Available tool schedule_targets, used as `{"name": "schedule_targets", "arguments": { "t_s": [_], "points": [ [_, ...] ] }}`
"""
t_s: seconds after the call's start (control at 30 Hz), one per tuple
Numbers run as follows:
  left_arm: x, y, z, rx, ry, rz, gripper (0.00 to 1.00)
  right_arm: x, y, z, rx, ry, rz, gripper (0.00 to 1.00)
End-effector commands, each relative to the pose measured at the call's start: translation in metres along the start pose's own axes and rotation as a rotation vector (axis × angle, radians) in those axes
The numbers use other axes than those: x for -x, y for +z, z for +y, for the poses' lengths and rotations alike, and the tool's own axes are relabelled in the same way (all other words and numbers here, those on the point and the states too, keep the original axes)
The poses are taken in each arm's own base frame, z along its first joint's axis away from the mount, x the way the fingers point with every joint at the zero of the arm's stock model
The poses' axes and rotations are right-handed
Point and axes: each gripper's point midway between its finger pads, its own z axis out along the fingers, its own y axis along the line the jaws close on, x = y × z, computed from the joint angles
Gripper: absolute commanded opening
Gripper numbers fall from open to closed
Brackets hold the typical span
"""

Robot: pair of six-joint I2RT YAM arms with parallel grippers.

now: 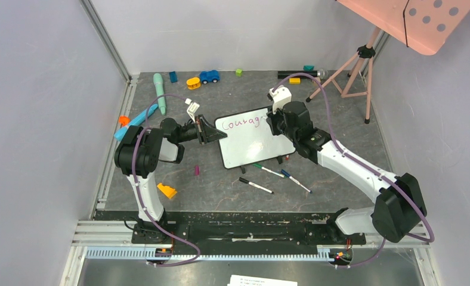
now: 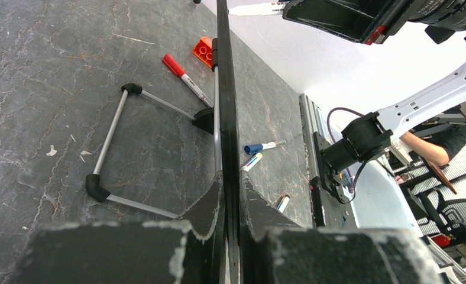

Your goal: Write a sentence on the whiteboard

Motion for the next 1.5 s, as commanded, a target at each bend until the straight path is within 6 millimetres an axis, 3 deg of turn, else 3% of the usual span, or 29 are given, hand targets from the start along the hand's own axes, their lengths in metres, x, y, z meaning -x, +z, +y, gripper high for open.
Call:
{"name": "schedule_targets", "arguments": {
  "t_s": [0.0,0.5,1.13,1.47],
  "points": [
    [0.008,0.003,-0.01,-0.056,0.091,0.003,0.02,0.018,0.001,-0.013,-0.059,0.003,-0.032,0.0],
    [0.008,0.004,-0.01,-0.056,0.091,0.003,0.02,0.017,0.001,-0.021,-0.092,0.007,-0.028,0.0],
    [0.008,0.004,-0.01,-0.056,0.089,0.003,0.02,0.03,0.007,-0.008,-0.023,0.015,-0.063,0.0],
    [0.009,0.004,-0.01,-0.056,0.092,0.003,0.02,0.028,0.009,-0.004,0.003,0.014,-0.057,0.0]
  ]
}}
